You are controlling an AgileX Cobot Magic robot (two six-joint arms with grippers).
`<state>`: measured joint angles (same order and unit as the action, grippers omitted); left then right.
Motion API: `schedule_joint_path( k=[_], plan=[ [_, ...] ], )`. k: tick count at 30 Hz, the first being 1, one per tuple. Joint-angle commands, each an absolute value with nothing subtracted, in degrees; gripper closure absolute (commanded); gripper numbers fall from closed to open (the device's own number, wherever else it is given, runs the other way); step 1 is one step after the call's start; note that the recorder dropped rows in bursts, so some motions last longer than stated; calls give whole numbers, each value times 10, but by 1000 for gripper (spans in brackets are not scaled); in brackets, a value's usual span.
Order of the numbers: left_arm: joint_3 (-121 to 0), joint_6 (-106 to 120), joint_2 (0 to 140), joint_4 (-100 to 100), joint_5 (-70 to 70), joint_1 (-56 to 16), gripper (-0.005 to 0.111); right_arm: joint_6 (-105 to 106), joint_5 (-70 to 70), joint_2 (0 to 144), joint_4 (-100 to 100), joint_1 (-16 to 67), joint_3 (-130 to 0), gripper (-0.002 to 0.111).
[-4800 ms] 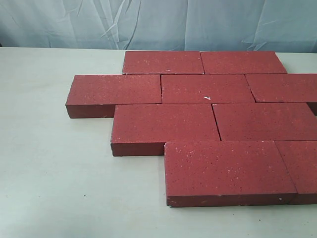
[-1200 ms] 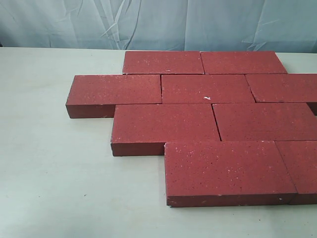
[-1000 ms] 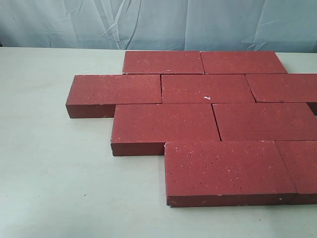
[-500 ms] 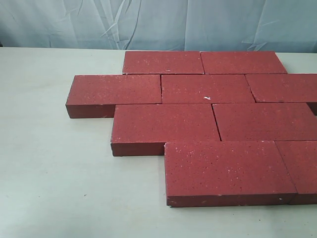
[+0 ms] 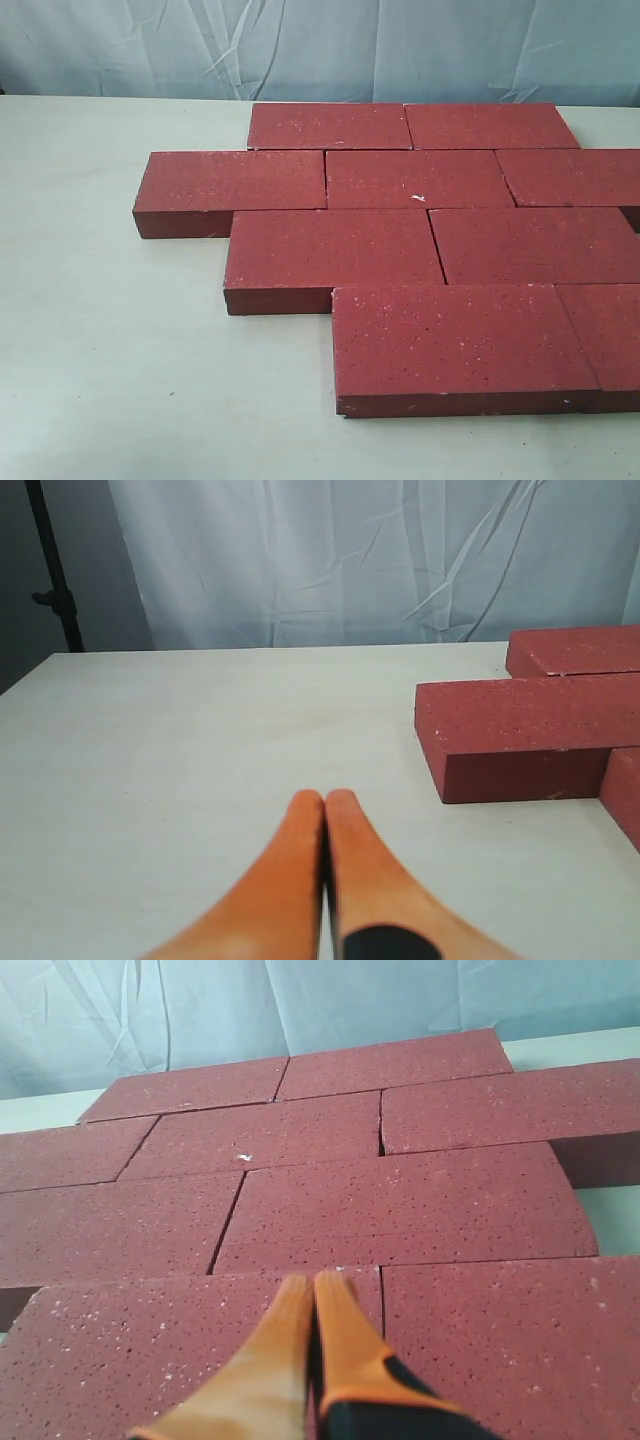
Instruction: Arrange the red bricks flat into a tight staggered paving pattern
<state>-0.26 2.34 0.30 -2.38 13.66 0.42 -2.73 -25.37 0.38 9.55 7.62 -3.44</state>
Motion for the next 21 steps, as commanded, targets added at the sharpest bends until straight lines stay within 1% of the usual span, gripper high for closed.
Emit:
schedule_joint_path(
  k=[1,21],
  plan=[
    [0,20,0,-13,133,5,107,-26,-251,0,61,74,-32,109],
    [0,20,0,-13,133,5,107,-26,-251,0,61,74,-32,109]
  ],
)
